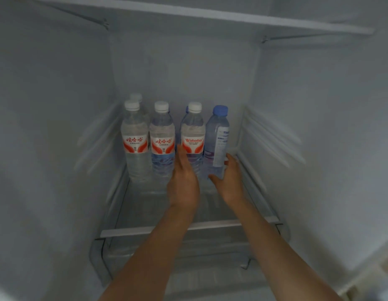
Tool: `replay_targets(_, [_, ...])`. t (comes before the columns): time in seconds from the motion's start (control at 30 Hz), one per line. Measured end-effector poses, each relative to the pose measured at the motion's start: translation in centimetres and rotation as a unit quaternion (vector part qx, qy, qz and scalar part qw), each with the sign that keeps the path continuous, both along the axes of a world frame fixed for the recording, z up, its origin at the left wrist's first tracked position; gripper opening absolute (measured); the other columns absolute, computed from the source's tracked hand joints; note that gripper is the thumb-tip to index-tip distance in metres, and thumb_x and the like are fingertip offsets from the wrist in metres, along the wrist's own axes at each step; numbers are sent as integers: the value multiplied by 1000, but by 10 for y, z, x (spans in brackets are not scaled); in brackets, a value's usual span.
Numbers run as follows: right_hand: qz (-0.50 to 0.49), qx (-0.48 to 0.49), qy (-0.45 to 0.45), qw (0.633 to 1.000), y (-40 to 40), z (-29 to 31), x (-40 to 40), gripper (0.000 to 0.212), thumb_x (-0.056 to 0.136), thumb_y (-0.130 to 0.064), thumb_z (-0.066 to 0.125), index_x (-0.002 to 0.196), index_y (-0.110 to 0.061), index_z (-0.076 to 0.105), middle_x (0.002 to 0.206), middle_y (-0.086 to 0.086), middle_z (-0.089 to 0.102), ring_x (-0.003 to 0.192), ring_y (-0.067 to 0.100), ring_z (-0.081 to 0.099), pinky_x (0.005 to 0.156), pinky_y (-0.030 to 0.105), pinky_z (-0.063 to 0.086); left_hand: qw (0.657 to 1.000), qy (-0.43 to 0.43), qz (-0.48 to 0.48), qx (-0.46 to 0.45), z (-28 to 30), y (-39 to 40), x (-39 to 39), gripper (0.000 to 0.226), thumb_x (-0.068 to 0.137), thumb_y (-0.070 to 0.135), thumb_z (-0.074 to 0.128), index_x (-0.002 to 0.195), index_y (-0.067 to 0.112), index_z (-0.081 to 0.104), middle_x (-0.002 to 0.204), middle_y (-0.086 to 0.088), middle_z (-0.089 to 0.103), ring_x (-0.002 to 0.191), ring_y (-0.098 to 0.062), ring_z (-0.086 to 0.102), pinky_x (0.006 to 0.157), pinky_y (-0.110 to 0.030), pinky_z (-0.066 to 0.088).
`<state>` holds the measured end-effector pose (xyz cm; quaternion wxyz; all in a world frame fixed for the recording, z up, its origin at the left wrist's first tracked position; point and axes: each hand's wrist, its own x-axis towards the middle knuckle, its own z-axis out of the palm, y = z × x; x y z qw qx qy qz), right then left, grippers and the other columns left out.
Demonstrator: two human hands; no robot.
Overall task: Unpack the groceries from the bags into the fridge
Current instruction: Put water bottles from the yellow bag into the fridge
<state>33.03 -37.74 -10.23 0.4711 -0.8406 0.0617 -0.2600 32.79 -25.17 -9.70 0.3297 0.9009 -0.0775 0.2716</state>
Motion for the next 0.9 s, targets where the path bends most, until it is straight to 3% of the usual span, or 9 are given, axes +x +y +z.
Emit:
replay_targets(0.1, [-15, 13, 6, 1000, 3, 2, -28, 66, 82, -16, 72, 139, -6, 39, 132, 14, 50, 120, 26, 50, 103, 42, 42, 999, 22, -36, -17, -2, 3, -20, 86, 83, -5, 59, 153, 9, 10, 151, -16, 35, 113, -34, 56, 81, -44, 54])
replay_targets(0.17, [-28, 8, 5, 1000, 8, 6, -55, 53, 88, -16, 65, 136, -4, 44, 132, 14, 51, 121, 26, 50, 104, 41, 41, 999, 17, -43, -11, -3, 7, -36, 88, 83, -2, 60, 153, 13, 9, 148, -12, 38, 114, -32, 53, 82, -43, 53])
replay_targets(0.37, [-32, -1, -25, 999, 27, 4, -142, 41, 94, -18, 56, 134, -11, 49, 131, 1, 56, 120, 12, 51, 105, 32, 41, 994, -27, -103, -27, -6, 27, -93, 53, 82, 9, 58, 134, 10, 48, 125, -11, 59, 110, -33, 56, 87, -44, 52])
replay_targets(0.6, [-94, -33, -51, 994, 49, -32, -258, 38, 91, -16, 60, 128, -7, 55, 122, 5, 62, 116, 15, 57, 101, 33, 46, 972, -27, -208, -109, -33, 50, -193, 37, 86, 8, 62, 123, 14, 58, 114, -4, 65, 100, -25, 63, 83, -36, 52])
replay_targets(0.8, [-133, -17, -3, 991, 70, -76, -364, 37, 91, -20, 59, 126, -11, 54, 119, -1, 62, 113, 8, 58, 98, 23, 46, 947, 56, -306, -79, -81, 65, -284, 26, 92, 14, 58, 117, 21, 58, 109, 8, 65, 95, -9, 62, 82, -24, 53])
replay_targets(0.9, [-155, -12, 13, 988, 76, -99, -414, 34, 90, -18, 60, 123, -8, 56, 116, 1, 63, 111, 12, 59, 96, 32, 50, 935, 95, -334, -69, -107, 67, -326, 28, 91, 13, 59, 118, 21, 59, 106, 9, 67, 95, -7, 63, 83, -23, 53])
